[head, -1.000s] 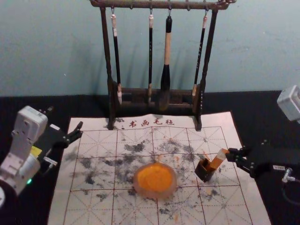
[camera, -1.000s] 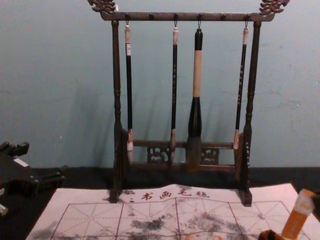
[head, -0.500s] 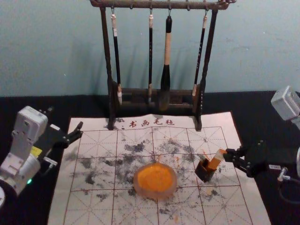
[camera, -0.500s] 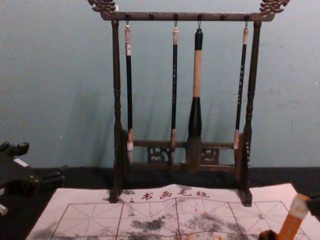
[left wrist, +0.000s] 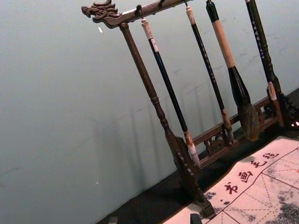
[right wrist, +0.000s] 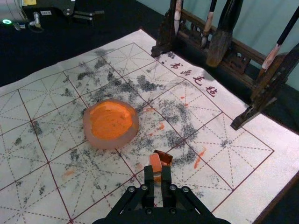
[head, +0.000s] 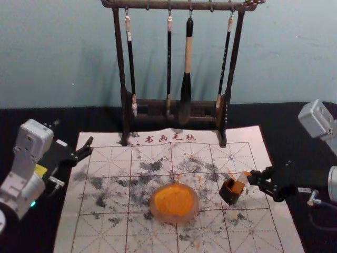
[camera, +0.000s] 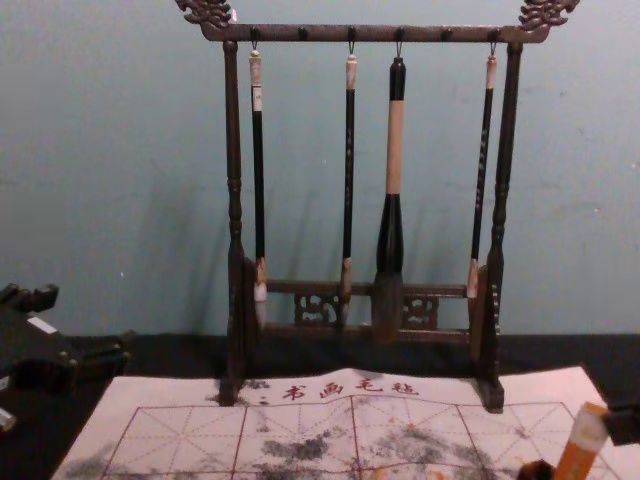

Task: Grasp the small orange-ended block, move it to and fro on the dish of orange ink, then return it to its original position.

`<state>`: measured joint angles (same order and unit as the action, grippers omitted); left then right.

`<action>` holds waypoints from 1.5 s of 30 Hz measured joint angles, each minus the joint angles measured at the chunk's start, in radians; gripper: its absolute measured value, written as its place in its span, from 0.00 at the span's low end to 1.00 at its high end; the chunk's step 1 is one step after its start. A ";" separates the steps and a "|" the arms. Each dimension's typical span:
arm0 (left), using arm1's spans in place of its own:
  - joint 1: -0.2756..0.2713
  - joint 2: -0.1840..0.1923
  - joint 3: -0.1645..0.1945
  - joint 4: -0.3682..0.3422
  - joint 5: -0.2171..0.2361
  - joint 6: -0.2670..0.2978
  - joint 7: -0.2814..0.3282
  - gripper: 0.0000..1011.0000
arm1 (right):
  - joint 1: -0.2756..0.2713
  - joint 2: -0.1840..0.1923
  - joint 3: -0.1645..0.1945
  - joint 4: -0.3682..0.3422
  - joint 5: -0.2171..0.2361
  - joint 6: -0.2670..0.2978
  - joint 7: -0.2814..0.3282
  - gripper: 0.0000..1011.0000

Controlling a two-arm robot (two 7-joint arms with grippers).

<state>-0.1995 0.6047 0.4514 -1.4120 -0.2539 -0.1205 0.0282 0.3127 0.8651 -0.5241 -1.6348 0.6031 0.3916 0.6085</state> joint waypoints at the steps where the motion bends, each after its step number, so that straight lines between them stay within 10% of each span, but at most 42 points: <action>1: 0.000 0.000 0.000 0.000 0.000 0.000 0.000 0.99 | 0.001 -0.001 -0.002 0.002 -0.001 0.001 0.001 0.06; 45: 0.000 0.000 0.000 0.000 0.000 0.000 0.000 0.99 | 0.067 -0.057 -0.065 0.084 -0.064 0.016 0.038 0.06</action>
<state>-0.1995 0.6047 0.4514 -1.4120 -0.2539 -0.1205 0.0282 0.3796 0.8077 -0.5886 -1.5511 0.5394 0.4072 0.6463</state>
